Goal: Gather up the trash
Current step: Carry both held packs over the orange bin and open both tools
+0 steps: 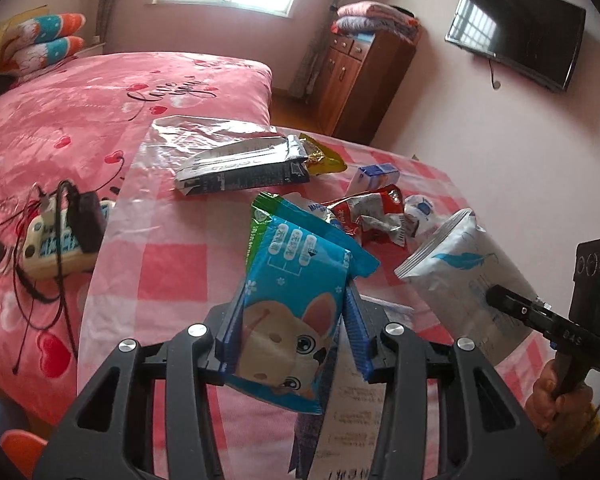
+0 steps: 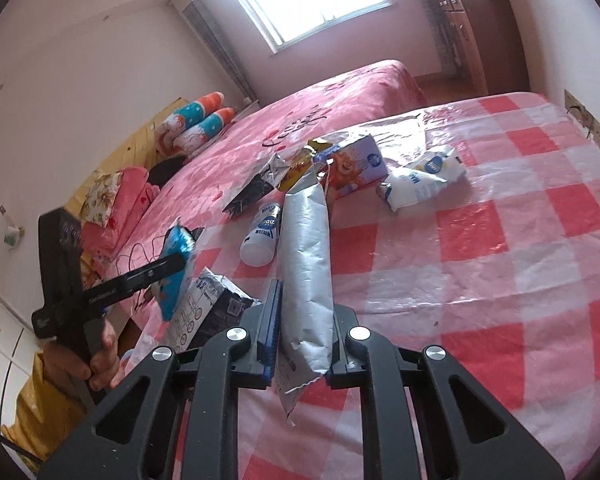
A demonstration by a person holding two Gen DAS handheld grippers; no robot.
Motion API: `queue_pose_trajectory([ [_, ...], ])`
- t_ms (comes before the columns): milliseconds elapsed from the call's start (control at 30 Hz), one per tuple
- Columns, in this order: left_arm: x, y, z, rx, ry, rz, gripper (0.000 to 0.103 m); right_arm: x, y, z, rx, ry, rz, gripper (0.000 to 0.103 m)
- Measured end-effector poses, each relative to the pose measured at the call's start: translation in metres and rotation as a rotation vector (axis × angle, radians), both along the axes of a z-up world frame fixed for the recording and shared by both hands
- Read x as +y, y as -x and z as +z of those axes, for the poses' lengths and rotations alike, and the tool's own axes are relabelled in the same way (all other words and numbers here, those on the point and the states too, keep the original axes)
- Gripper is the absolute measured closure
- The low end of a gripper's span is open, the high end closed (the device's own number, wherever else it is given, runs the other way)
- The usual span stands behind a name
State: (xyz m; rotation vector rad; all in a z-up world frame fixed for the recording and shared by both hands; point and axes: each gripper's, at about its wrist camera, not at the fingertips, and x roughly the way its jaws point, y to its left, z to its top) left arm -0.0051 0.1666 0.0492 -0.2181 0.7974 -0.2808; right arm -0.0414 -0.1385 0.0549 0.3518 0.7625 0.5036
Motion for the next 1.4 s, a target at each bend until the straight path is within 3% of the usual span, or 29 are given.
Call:
queue_pose_trajectory([
  [367,0.030,0.054,0.011,-0.037,0.068,0.082,0.057,-0.009,0.023,0.019,0.000,-0.058,-0.010,0.086],
  [700,0.064,0.106,0.014,-0.043,0.068,0.150,0.057,0.022,0.041,0.040,0.008,-0.109,0.080,0.086],
  [1000,0.109,0.161,0.004,-0.035,0.049,0.271,0.057,0.097,0.061,0.059,0.033,-0.140,0.282,0.086],
  [1400,0.183,0.234,-0.043,0.056,0.071,0.501,0.057,0.238,0.097,0.039,0.145,-0.105,0.596,0.086],
])
